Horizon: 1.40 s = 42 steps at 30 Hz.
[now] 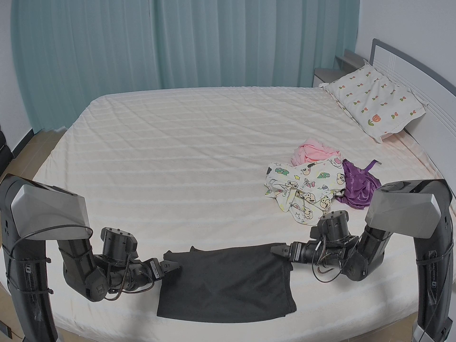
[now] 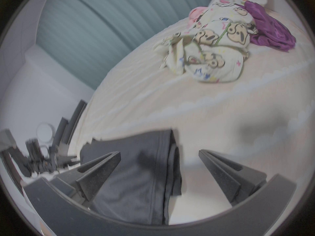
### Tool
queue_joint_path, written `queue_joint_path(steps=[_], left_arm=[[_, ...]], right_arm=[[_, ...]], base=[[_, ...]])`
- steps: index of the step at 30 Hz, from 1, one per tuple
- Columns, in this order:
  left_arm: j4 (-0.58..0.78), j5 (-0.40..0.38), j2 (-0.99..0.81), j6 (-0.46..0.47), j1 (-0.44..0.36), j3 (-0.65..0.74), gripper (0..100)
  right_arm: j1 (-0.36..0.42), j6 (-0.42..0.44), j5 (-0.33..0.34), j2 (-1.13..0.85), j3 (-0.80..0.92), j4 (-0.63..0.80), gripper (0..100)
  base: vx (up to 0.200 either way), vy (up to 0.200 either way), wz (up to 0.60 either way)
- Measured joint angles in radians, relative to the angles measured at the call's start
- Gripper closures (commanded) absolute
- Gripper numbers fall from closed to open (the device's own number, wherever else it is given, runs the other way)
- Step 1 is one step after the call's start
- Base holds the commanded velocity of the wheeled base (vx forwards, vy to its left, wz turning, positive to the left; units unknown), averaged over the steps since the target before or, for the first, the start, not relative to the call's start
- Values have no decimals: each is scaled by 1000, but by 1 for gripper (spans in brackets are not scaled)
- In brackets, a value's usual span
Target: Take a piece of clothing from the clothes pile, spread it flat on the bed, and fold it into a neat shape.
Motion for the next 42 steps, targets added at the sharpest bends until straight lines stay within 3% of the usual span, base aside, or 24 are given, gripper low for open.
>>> queue_joint_path(steps=[8, 16, 21, 42], left_arm=[[0, -2, -1, -4, 5, 0, 0], [0, -2, -1, -2, 5, -2, 0], [0, -1, -1, -2, 5, -1, 0], [-1, -1, -1, 0, 3, -2, 0]], right_arm=[[53, -82, 14, -24, 106, 5, 0], [115, -95, 47, -41, 138, 34, 0], [137, -108, 53, -44, 112, 112, 0], [237, -109, 43, -13, -50, 206, 0]], base=[[0, 0, 0], [0, 0, 0], [0, 0, 0], [0, 0, 0]])
